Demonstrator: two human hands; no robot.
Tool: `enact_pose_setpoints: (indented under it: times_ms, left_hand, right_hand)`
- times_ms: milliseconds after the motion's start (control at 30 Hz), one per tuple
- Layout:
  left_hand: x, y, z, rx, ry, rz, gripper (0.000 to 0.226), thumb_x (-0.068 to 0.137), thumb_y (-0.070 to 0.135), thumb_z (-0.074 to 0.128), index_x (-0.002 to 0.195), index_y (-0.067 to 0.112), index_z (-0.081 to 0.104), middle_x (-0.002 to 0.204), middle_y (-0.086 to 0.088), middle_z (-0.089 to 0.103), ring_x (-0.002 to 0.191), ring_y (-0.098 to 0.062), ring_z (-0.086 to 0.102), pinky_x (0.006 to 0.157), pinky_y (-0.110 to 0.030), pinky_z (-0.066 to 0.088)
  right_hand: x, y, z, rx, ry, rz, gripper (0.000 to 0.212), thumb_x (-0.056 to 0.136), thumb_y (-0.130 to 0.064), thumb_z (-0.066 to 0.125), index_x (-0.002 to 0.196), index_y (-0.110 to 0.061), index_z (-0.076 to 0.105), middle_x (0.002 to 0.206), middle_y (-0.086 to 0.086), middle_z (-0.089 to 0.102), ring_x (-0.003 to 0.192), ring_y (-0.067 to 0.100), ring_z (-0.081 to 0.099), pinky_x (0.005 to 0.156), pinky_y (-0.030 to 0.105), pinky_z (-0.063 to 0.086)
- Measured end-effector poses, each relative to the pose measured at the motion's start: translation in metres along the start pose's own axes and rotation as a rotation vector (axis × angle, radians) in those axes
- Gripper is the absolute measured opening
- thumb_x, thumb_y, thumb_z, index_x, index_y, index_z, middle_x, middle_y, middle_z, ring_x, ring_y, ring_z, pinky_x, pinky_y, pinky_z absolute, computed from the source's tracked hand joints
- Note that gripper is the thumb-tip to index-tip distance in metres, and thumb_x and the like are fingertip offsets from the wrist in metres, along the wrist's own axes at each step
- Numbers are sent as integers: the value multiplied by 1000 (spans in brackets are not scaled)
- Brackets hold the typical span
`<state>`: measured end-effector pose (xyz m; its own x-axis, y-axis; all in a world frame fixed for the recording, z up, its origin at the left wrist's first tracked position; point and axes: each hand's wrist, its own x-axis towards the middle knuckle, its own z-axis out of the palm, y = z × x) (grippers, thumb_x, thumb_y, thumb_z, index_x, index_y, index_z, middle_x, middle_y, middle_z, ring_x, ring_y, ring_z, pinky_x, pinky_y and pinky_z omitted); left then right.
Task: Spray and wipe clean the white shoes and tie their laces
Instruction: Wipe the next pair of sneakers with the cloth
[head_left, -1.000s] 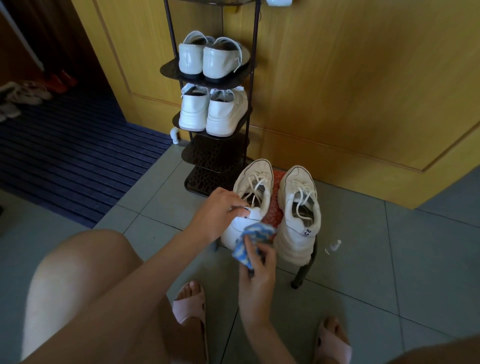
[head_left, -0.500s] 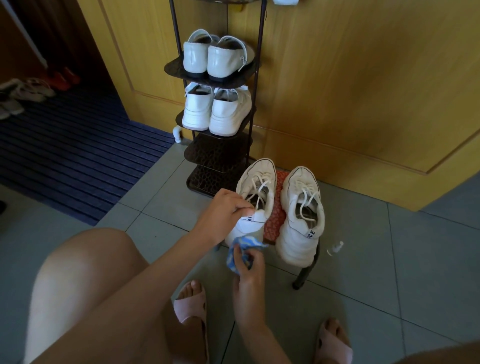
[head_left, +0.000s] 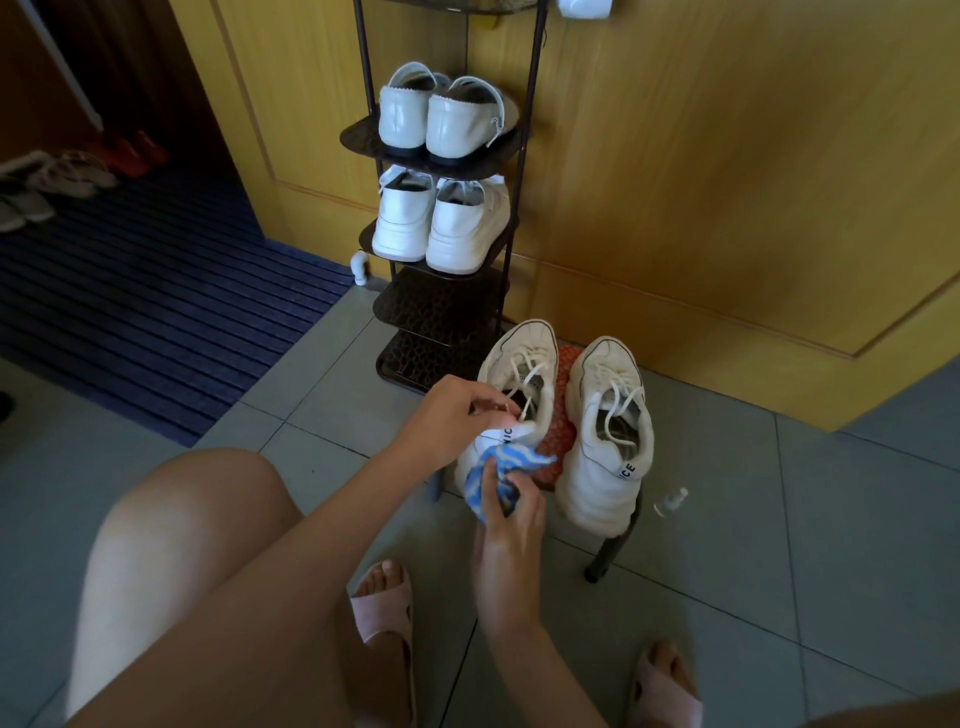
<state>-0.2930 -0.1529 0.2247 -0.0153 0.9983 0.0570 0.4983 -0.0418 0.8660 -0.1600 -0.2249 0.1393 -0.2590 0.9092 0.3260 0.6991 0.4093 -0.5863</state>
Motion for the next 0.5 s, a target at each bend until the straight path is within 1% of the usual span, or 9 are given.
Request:
enact_pose_setpoints:
  times_ms: [100,133,167,233,267,333,400,467,500]
  left_hand:
    - [0,-3,-1,-14,1,-33,13,80,20,71,91,15,74,80,-1,70,75,-5,60,69,-17,44]
    - [-1,-4,-1,-13,0,-46,15,79,21,72,93,15,74,81,-2,70,77,-7,61,70,-20,44]
    - [-2,-3,-2,-17,-3,-64,18,79,21,73,95,16,74,81,-1,69,79,-8,61,72,-22,45]
    - [-6,1,-4,-71,-8,-112,24,78,21,74,102,19,71,80,4,66,82,-6,60,78,-24,46]
    - [-10,5,-6,-124,11,-132,27,79,18,72,105,20,69,81,7,64,84,-5,59,82,-25,47]
    - [-22,14,-10,-221,160,-191,24,86,15,65,109,20,65,86,8,63,86,-5,58,84,-27,48]
    - [-46,23,-8,-303,334,-321,15,93,19,55,105,23,61,95,5,63,84,-4,57,79,-29,50]
    - [-81,30,4,-424,326,-407,14,94,26,48,103,28,59,103,5,64,85,-2,60,73,-26,53]
    - [-98,33,13,-495,282,-425,17,93,29,48,106,30,59,104,5,64,89,-4,62,72,-24,54]
  right_hand:
    - [-11,-3,-3,-75,-147,-59,35,98,-22,40,122,-48,40,141,5,34,128,17,31,100,16,24]
    - [-17,-3,-3,-20,-187,-48,37,99,-20,37,123,-48,39,140,4,34,127,17,33,99,12,21]
    - [-24,-1,-2,13,-168,-55,47,95,-9,42,128,-41,42,136,4,35,123,18,38,98,11,23]
    - [-31,1,-5,120,-62,2,71,82,9,56,140,-28,40,124,1,38,112,12,46,98,12,31]
    - [-31,-3,-11,205,-33,48,73,81,10,60,141,-27,41,121,-1,39,108,8,47,96,13,36]
    - [-22,-17,-31,418,67,156,57,87,1,61,135,-27,49,116,-2,44,104,5,51,88,13,44]
    - [-7,-31,-49,610,127,281,42,91,-12,58,130,-27,53,115,-5,46,104,6,54,85,14,47]
    - [7,-46,-60,696,18,311,39,93,-21,53,132,-24,51,124,-9,45,111,4,54,91,16,47]
    - [10,-54,-62,753,-108,303,40,95,-21,50,135,-23,48,130,-10,46,113,1,53,91,17,48]
